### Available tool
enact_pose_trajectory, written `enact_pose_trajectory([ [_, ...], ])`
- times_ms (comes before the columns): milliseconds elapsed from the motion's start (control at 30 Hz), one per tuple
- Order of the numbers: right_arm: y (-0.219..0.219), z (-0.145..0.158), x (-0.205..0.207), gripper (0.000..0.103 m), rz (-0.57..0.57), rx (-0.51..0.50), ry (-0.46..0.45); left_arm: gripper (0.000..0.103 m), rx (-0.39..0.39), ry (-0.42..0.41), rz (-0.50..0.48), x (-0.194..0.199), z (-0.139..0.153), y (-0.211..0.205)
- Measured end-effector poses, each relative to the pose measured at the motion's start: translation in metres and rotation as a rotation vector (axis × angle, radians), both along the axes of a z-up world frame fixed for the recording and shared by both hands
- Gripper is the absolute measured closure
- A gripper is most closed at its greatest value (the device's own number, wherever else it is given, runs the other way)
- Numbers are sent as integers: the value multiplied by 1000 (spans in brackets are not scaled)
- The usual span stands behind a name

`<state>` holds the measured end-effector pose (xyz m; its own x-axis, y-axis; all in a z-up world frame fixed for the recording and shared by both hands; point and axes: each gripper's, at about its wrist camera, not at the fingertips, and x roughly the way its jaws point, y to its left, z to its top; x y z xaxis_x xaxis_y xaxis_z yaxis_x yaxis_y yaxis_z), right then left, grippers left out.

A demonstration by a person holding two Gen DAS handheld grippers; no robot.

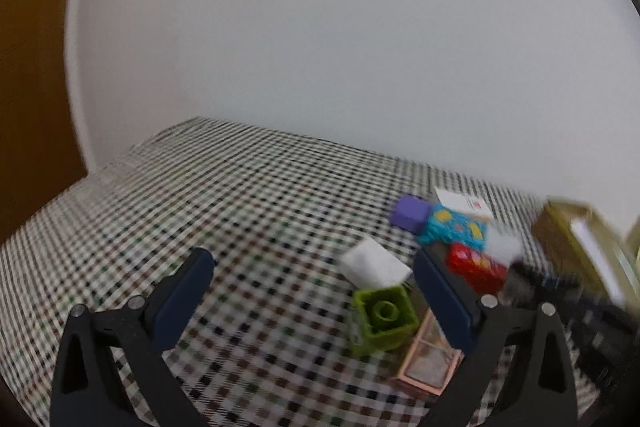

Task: Organize rigid objects
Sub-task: 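Grasp the black ribbed block with the right tool while the left tool grasps the green brick, then carry both blocks into the gold tin tray and open both tools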

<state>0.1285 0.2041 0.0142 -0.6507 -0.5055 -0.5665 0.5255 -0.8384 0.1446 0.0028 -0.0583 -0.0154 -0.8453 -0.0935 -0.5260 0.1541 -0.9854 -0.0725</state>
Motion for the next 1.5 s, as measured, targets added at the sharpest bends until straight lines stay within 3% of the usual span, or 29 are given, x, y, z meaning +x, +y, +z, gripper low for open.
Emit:
enact_pose_trajectory([
  [167, 5, -2, -10, 73, -15, -33, -17, 12, -15, -45, -64, -6, -1, 10],
  [267, 9, 0, -10, 73, -29, -48, -7, 42, 30, -107, -82, -15, -7, 6],
  [333, 7, 0, -12, 73, -37, -46, -6, 43, 99, -130, -145, -15, -13, 3],
  [433, 6, -2, -12, 73, -42, -45, -16, 44, 82, -189, -185, -23, -18, 13],
  [600, 8, -1, -10, 73, -39, -45, -9, 59, 165, -221, -128, -25, -25, -1],
  [633, 8, -2, -10, 73, -40, -43, -11, 72, 187, -230, -118, -26, -27, -5],
  [833, 14, 1, -11, 73, -54, -64, -3, 73, 237, -244, -98, -22, -32, -12],
  [1000, 26, 12, -5, 73, -81, -111, 27, 73, 253, -117, -83, -7, -15, -16],
  [1167, 45, 23, -2, 73, -133, -144, 77, 73, 162, 47, -105, 19, 5, 1],
  [1400, 91, 40, 10, 73, -231, -166, 174, 73, 70, 126, -183, 30, 21, 40],
  [1500, 120, 47, 19, 73, -275, -129, 244, 73, 79, 129, -221, 32, 24, 59],
])
